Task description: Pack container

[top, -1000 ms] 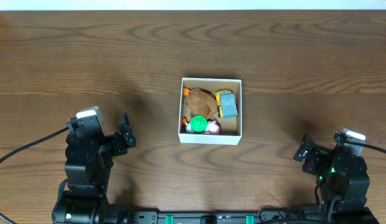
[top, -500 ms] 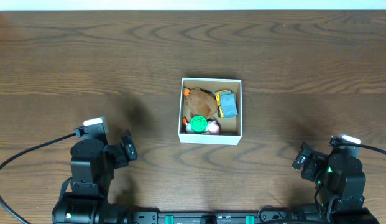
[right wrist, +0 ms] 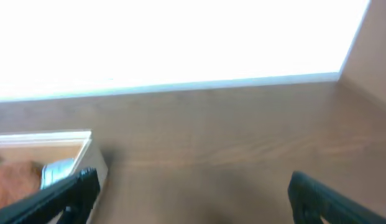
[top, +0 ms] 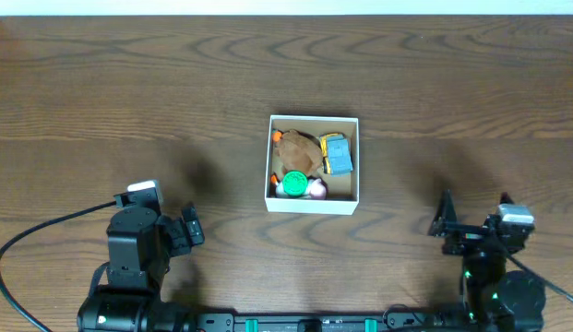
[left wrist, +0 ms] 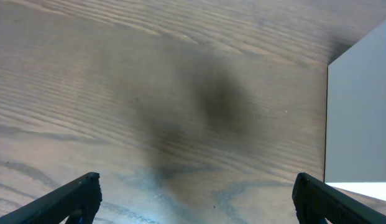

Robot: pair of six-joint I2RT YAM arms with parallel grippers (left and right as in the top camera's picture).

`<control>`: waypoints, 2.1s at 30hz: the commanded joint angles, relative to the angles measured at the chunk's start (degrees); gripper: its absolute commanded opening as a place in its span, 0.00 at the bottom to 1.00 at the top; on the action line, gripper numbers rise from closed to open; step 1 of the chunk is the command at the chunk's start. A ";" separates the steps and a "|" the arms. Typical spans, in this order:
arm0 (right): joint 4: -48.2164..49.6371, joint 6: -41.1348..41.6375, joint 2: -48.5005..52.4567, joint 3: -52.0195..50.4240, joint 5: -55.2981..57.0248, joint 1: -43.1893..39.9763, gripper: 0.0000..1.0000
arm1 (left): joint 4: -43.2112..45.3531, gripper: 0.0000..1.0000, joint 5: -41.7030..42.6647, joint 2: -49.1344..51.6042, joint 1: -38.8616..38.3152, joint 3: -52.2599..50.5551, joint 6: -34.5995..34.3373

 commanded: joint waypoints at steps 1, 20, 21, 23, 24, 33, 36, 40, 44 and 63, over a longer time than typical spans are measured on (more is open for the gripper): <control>8.83 -4.55 -0.68 -6.47 -3.58 -1.51 0.99 | -0.02 0.98 -0.11 -0.02 -0.20 -0.33 -0.70; 18.75 -5.97 -0.76 -18.27 -5.20 -2.99 0.99 | -0.02 0.98 -0.11 -0.02 -0.20 -0.33 -0.72; 18.75 -5.97 -0.76 -18.27 -5.20 -2.99 0.99 | -0.02 0.98 -0.11 -0.02 -0.20 -0.33 -0.72; 18.75 -5.97 -0.76 -18.27 -5.20 -2.99 0.99 | -0.02 0.98 -0.11 -0.02 -0.20 -0.33 -0.72; 18.75 -5.97 -0.76 -18.27 -5.20 -2.99 0.99 | -0.02 0.98 -0.11 -0.02 -0.20 -0.33 -0.72; 18.78 -5.97 -0.76 -18.27 -5.20 -2.99 0.99 | -0.02 0.98 -0.11 -0.02 -0.20 -0.33 -0.72; 18.75 -5.97 -0.76 -18.27 -5.20 -2.99 0.99 | -0.02 0.98 -0.11 -0.02 -0.20 -0.33 -0.70; 18.75 -5.97 -0.76 -18.27 -5.20 -2.99 0.99 | -0.04 0.98 -0.11 -0.02 -0.17 -0.33 -0.70; 18.75 -5.97 -0.76 -18.27 -5.20 -2.99 0.99 | -3.04 0.98 -0.09 -2.91 0.33 -0.59 -0.02; 18.75 -5.97 -0.55 -18.27 -5.20 -3.02 0.99 | 39.32 0.98 4.61 -27.91 3.21 -27.85 14.62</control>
